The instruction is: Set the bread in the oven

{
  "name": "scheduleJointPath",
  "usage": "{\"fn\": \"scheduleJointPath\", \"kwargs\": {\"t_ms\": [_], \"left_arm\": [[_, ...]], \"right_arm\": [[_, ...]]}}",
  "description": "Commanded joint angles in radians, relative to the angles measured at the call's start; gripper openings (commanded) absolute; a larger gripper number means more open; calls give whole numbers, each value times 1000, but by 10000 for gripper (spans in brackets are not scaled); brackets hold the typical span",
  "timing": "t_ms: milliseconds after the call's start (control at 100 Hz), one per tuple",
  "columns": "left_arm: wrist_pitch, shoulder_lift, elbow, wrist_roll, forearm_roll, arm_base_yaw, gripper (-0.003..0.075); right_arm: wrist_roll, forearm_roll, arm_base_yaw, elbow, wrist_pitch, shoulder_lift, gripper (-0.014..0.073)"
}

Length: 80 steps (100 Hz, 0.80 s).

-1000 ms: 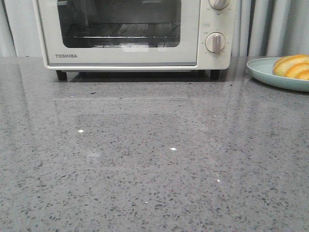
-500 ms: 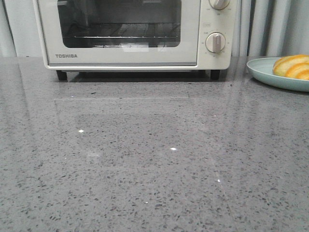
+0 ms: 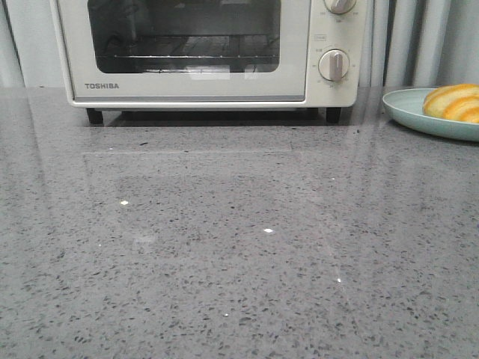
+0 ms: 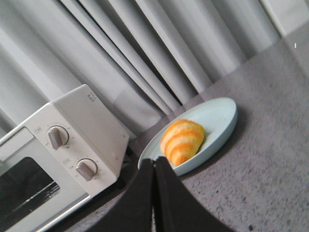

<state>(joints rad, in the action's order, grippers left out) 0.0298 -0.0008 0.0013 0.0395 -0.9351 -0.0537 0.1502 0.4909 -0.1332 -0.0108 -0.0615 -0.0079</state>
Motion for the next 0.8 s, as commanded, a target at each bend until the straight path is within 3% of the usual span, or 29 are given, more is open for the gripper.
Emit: {"fn": "scheduleJointPath", "kwargs": {"t_ms": [0, 130, 290, 370, 580, 790], "left_arm": [[2, -26, -33, 26, -1, -10, -21], [186, 61, -201, 283, 163, -41, -22], [203, 347, -410, 521, 169, -76, -20], [197, 496, -503, 547, 169, -122, -20], [86, 815, -725, 597, 171, -328, -21], [58, 1097, -963, 599, 244, -459, -21]], "right_arm": [[1, 47, -5, 34, -16, -19, -75], [-8, -87, -5, 176, 198, 25, -75], [-95, -184, -3, 331, 338, 172, -75], [-159, -184, -3, 388, 343, 247, -49], [-180, -182, 18, 465, 335, 371, 106], [-180, -178, 66, 465, 332, 376, 108]]}}
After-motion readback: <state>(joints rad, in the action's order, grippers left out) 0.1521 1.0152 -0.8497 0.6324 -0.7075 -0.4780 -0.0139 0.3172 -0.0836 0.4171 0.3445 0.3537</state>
